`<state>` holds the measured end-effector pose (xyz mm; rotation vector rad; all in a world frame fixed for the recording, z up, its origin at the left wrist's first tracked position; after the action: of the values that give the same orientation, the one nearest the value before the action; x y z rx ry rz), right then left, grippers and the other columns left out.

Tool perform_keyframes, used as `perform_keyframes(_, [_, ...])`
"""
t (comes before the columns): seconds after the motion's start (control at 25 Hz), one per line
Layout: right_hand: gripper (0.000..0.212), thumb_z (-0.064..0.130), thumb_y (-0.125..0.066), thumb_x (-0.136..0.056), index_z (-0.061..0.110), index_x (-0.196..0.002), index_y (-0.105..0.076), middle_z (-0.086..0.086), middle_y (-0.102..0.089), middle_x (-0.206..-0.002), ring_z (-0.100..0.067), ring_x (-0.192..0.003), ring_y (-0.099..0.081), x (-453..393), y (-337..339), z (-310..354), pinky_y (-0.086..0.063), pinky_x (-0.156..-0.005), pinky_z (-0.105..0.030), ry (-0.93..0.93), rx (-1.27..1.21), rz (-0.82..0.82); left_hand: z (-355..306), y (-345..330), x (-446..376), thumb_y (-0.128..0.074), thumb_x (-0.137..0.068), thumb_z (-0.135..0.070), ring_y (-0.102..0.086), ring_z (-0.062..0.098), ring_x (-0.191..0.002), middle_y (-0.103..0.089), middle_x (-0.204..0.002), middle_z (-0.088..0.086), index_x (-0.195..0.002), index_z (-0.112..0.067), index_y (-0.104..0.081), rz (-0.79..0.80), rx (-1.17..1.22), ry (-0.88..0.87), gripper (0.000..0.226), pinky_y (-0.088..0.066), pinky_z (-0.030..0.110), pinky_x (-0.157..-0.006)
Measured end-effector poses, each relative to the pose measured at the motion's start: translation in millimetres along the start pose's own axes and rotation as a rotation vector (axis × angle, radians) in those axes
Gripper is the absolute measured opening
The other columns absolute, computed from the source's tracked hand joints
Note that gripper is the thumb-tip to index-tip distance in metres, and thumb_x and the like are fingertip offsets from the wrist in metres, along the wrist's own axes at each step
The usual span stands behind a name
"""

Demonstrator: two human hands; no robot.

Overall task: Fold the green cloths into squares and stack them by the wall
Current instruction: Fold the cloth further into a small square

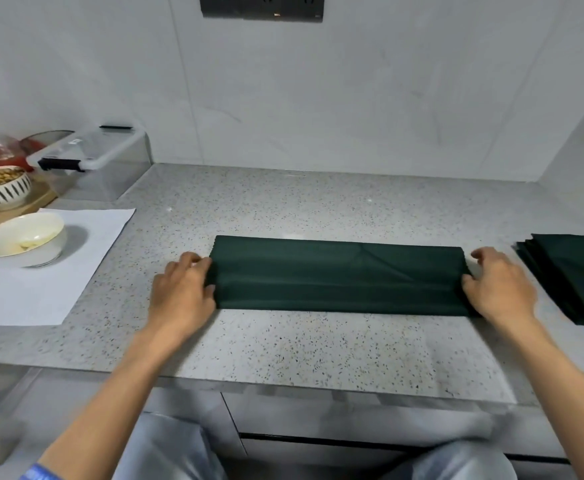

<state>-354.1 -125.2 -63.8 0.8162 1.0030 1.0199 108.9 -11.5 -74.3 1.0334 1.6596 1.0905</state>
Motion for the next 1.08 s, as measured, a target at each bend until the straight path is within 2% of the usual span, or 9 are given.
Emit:
perform_keyframes(0.08, [0.035,0.017,-0.061,-0.089,0.007,-0.122,-0.056,-0.018,-0.061,-0.123,-0.039,-0.109,-0.054,22,6,49,-0.047,-0.092,-0.049,0.212,0.089,-0.074,-45,0,14,-0.051,-0.098,-0.028,-0.040,0.027,-0.136,-0.041,-0.152,0.004,-0.143,-0.019,-0.048,-0.060,0.045,-0.205,0.046,-0.029,0.048,-0.115])
perform_keyframes(0.2, [0.046,0.035,-0.048,-0.099,0.020,-0.142,-0.045,-0.001,-0.041,-0.152,-0.026,-0.141,-0.035,59,-20,125,-0.027,-0.117,-0.045,0.477,-0.035,0.194,-101,-10,42,-0.049,-0.100,-0.033,-0.039,0.013,-0.138,-0.044,-0.150,-0.006,-0.141,-0.024,-0.051,0.035,0.348,-0.236,0.042,-0.026,0.041,-0.119])
perform_keyframes(0.32, [0.055,0.049,-0.023,-0.103,0.030,-0.155,-0.019,0.006,-0.009,-0.164,-0.016,-0.151,-0.004,79,-66,143,-0.004,-0.123,-0.040,0.587,0.060,0.476,-101,-13,89,-0.060,-0.094,-0.017,-0.061,0.015,-0.117,-0.067,-0.125,0.002,-0.126,-0.012,-0.062,0.241,1.429,0.536,0.032,-0.045,0.038,-0.106])
perform_keyframes(0.4, [0.056,0.051,-0.013,-0.102,0.033,-0.156,-0.008,0.010,-0.001,-0.164,-0.013,-0.151,0.005,82,-80,134,0.003,-0.122,-0.039,0.581,0.094,0.502,-99,-25,108,-0.058,-0.091,-0.016,-0.064,0.030,-0.113,-0.070,-0.117,0.017,-0.115,0.004,-0.061,0.411,1.883,0.901,0.032,-0.044,0.043,-0.105])
perform_keyframes(0.56, [0.057,0.051,-0.011,-0.102,0.034,-0.156,-0.005,0.010,0.001,-0.164,-0.013,-0.151,0.007,83,-79,131,0.005,-0.122,-0.039,0.585,0.090,0.469,-86,-24,80,-0.058,-0.091,-0.020,-0.057,0.031,-0.119,-0.063,-0.122,0.016,-0.121,0.000,-0.053,0.259,2.065,1.044,0.037,-0.037,0.044,-0.112])
perform_keyframes(0.68, [0.056,0.051,-0.016,-0.102,0.032,-0.156,-0.011,0.010,-0.004,-0.164,-0.014,-0.151,0.002,88,-78,132,0.003,-0.123,-0.039,0.605,0.058,0.470,-89,-36,42,-0.064,-0.088,-0.009,-0.065,0.027,-0.107,-0.067,-0.119,0.015,-0.125,-0.006,-0.058,0.049,2.086,1.078,0.038,-0.051,0.038,-0.099])
perform_keyframes(0.8, [0.042,0.033,-0.043,-0.103,0.023,-0.143,-0.046,0.002,-0.040,-0.154,-0.014,-0.144,-0.031,80,-56,131,-0.022,-0.121,-0.038,0.467,-0.376,0.476,-94,-47,14,-0.064,-0.088,0.000,-0.069,0.026,-0.096,-0.071,-0.110,0.014,-0.121,-0.007,-0.060,-0.095,2.008,1.144,0.034,-0.058,0.037,-0.085])
perform_keyframes(0.92, [0.029,0.007,-0.043,-0.100,0.006,-0.117,-0.067,-0.014,-0.068,-0.122,-0.024,-0.110,-0.067,50,-33,113,-0.052,-0.098,-0.040,-0.102,-1.093,0.792,-110,-33,-19,-0.059,-0.094,-0.004,-0.070,0.029,-0.094,-0.073,-0.104,0.015,-0.120,-0.004,-0.061,-0.060,2.087,1.026,0.026,-0.057,0.043,-0.088])
perform_keyframes(1.08, [0.044,0.019,-0.034,-0.098,-0.004,-0.128,-0.058,-0.024,-0.062,-0.128,-0.041,-0.117,-0.060,31,-39,119,-0.051,-0.099,-0.048,-0.323,-1.274,1.270,-158,51,-59,-0.058,-0.094,-0.012,-0.069,0.024,-0.105,-0.073,-0.112,0.011,-0.117,-0.002,-0.066,0.157,2.036,0.329,0.026,-0.056,0.037,-0.091])
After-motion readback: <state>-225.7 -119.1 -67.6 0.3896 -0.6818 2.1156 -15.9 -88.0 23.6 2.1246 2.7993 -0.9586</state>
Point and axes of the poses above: each hand's wrist, its own x-axis away from the middle knuckle, its own y-axis out of the back of the hand, z = x × y, the point moved 5 cm from there along -x, towards the middle knuckle
